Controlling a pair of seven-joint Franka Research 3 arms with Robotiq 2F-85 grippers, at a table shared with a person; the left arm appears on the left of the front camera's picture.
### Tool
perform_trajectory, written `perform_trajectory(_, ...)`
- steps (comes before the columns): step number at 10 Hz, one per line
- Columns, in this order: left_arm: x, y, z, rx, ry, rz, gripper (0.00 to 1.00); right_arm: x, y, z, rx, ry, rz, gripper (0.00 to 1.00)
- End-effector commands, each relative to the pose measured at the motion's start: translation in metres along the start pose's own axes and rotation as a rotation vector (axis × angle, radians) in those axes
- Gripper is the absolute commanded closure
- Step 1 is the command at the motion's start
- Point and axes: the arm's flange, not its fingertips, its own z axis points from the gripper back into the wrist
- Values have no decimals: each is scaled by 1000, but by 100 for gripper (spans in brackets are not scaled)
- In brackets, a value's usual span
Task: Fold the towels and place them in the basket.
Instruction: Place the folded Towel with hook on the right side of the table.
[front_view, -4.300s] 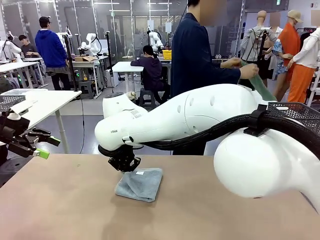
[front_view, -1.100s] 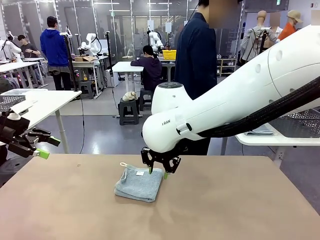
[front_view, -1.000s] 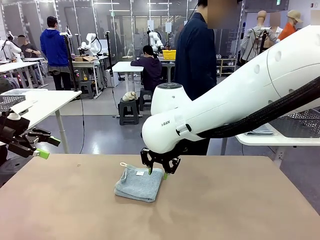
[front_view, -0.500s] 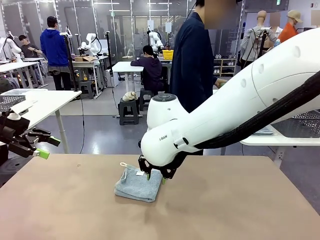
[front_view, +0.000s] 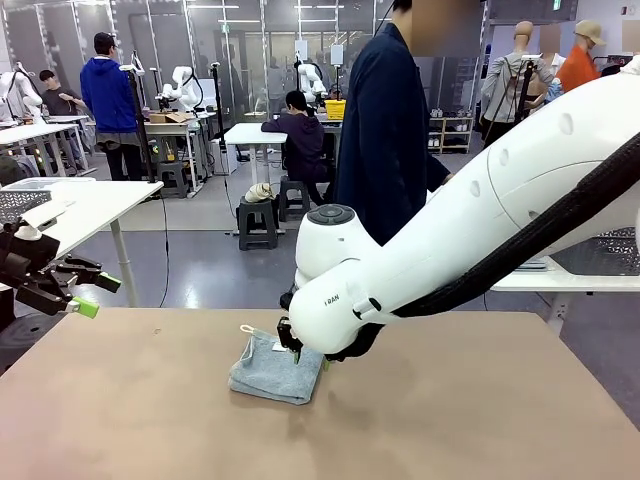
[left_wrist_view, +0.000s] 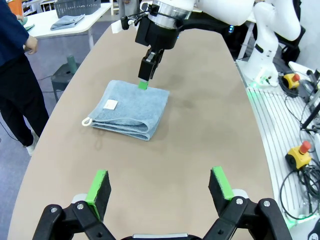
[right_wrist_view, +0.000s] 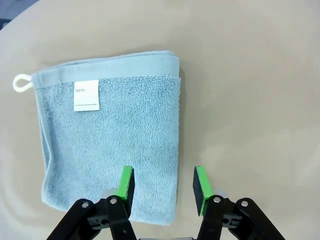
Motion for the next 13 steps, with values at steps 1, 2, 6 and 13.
perform_trajectory(1,1,-1,1,4,5,-4,0,-2,-6,-14,36,-30,-2,39)
perform_trajectory(2,1,-1,1,4,5,-4,0,-2,-8,-16,57,-51,21,39)
perform_trajectory(6,1,-1,1,4,5,-4,0,1,-13,-26,71,-38,3,39)
perform_trajectory(13,1,-1,1,4,5,-4,0,6,-14,-33,108,-70,14,98)
